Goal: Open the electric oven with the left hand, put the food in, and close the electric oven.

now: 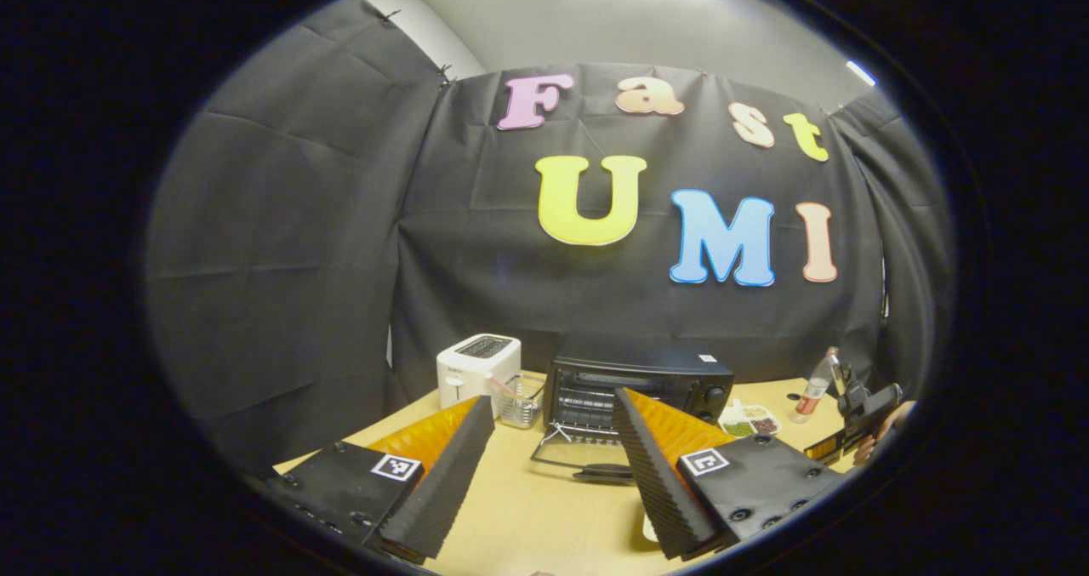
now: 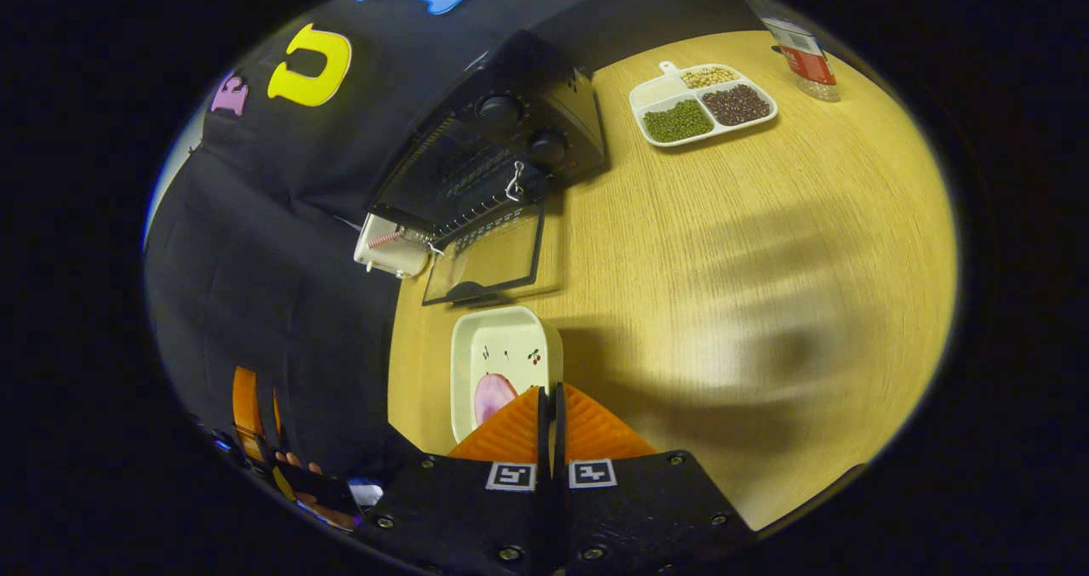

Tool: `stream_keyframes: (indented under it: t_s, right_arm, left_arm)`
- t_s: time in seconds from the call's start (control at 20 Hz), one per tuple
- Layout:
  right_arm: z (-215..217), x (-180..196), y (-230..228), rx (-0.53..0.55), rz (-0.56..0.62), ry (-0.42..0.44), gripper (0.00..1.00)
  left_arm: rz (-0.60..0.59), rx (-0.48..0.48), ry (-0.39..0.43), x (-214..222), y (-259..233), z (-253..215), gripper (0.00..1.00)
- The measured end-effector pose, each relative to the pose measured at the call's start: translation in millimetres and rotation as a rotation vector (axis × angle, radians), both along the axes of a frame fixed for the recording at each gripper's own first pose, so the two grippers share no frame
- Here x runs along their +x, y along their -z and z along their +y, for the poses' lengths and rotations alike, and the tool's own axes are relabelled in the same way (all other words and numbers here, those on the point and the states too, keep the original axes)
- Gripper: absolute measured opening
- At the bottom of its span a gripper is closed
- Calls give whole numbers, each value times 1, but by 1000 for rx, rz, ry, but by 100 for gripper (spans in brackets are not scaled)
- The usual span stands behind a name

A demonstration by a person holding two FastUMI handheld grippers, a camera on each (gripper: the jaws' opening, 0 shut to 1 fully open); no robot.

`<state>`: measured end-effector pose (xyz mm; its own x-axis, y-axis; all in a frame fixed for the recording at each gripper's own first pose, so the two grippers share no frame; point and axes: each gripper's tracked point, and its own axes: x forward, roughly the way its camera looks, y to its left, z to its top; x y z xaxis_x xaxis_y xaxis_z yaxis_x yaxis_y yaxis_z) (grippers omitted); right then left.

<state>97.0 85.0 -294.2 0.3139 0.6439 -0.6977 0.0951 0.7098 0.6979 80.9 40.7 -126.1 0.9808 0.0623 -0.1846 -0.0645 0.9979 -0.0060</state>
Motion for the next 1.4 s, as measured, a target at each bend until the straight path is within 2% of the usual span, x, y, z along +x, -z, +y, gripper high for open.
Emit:
stream_keyframes:
  t_s: [0.05,0.1,0.15,0.2,0.25,0.3,0.35,0.55,0.7,0.8,0.85,0.9,1.0,1.35,1.4]
  right_arm:
    - [4,6,-3,11,-4,29,0]
    - [8,11,-6,22,-7,58,0]
    - [12,18,-9,30,-10,92,0]
    - [17,23,-12,38,-13,121,0]
    - [22,28,-15,48,-13,149,0]
    - [28,34,-18,57,-15,180,0]
    - [34,40,-21,76,-14,202,0]
    - [65,52,-29,130,-2,294,0]
    - [76,72,-30,137,-10,401,0]
    - [85,85,-29,159,-1,473,0]
    - [90,91,-29,176,3,500,0]
    - [95,97,-28,195,18,522,0]
    - [105,112,-24,232,49,580,0]
    - [118,168,-9,281,72,787,0]
    - [121,175,-6,288,74,806,0]
  left_arm:
    - [-2,1,0,1,1,2,95]
    - [-5,2,0,1,0,4,95]
    - [-7,2,0,2,-1,7,99]
    - [-9,4,-1,3,-1,10,95]
    - [-11,6,-1,3,-2,13,95]
    - [-11,8,-2,4,-2,16,99]
    - [-12,10,-3,5,-2,20,95]
    - [-20,16,-8,11,-4,36,95]
    - [-28,25,-8,14,-6,46,95]
    - [-23,22,-8,18,-3,52,95]
    - [-22,19,-7,19,-2,55,100]
    - [-18,19,-5,20,0,57,95]
    - [-13,17,3,25,3,60,95]
    - [22,21,11,44,20,84,95]
    - [26,24,12,46,22,88,99]
